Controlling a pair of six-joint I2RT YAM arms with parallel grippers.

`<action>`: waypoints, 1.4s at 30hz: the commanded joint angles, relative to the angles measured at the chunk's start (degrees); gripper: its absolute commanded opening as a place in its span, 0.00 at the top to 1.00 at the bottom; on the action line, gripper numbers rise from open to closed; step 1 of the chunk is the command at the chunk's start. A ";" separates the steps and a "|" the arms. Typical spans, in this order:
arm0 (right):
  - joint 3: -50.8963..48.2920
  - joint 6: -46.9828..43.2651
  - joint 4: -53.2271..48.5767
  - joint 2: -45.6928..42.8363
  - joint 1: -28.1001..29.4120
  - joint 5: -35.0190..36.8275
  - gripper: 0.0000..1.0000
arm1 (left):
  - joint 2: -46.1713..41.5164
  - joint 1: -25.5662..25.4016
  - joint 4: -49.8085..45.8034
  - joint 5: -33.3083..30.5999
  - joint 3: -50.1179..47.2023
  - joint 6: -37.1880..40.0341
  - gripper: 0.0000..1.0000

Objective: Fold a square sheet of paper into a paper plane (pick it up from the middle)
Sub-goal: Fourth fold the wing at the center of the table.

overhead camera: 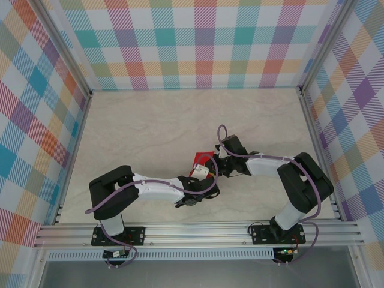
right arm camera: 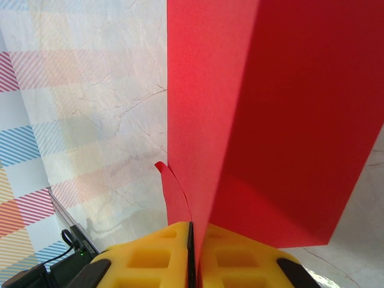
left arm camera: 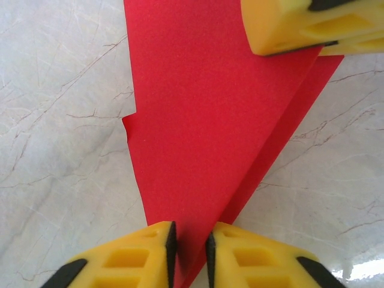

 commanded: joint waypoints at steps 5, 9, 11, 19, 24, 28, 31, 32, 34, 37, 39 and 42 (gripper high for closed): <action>1.37 -1.15 -1.45 -1.08 -0.16 0.26 0.89 | -0.20 0.27 -0.27 -1.27 0.50 -1.09 0.87; 1.46 -1.24 -1.71 -1.17 -0.13 0.27 0.89 | -0.94 0.96 0.66 0.02 -0.34 -1.47 0.92; 1.39 -1.27 -1.75 -1.43 -0.17 0.24 0.89 | -1.96 1.63 2.05 1.61 -1.50 -1.42 0.94; 1.80 -3.43 -6.66 -6.00 -1.42 1.95 0.69 | -9.15 6.41 14.44 14.81 -9.48 0.93 0.98; 0.76 -4.98 -10.48 -12.39 -3.52 3.80 0.52 | -12.53 11.27 22.04 25.60 -14.53 1.23 0.98; -0.98 -5.71 -11.63 -17.59 -4.11 4.43 0.50 | -12.92 15.11 27.07 32.69 -17.78 0.07 0.98; -2.60 -5.47 -9.41 -19.05 -4.12 1.94 0.57 | -12.78 17.60 31.68 37.50 -20.22 -1.30 0.98; -3.12 -5.26 -8.75 -18.92 -4.07 1.06 0.59 | -12.62 18.48 33.20 39.03 -21.14 -1.88 0.98; -3.87 -4.87 -7.03 -18.43 -4.03 -0.32 0.64 | -12.60 20.00 36.10 41.93 -22.55 -2.87 0.98; -4.60 -3.87 -4.34 -16.50 -3.32 -1.76 0.68 | -12.60 21.88 38.40 45.86 -23.52 -3.60 0.98; -4.54 -3.57 -2.90 -14.74 -2.19 -2.17 0.71 | -12.66 22.74 38.28 47.22 -23.55 -3.41 0.98; -3.75 -2.85 -0.44 -11.47 -0.15 -2.71 0.79 | -13.12 24.16 39.52 48.73 -24.63 -3.78 0.97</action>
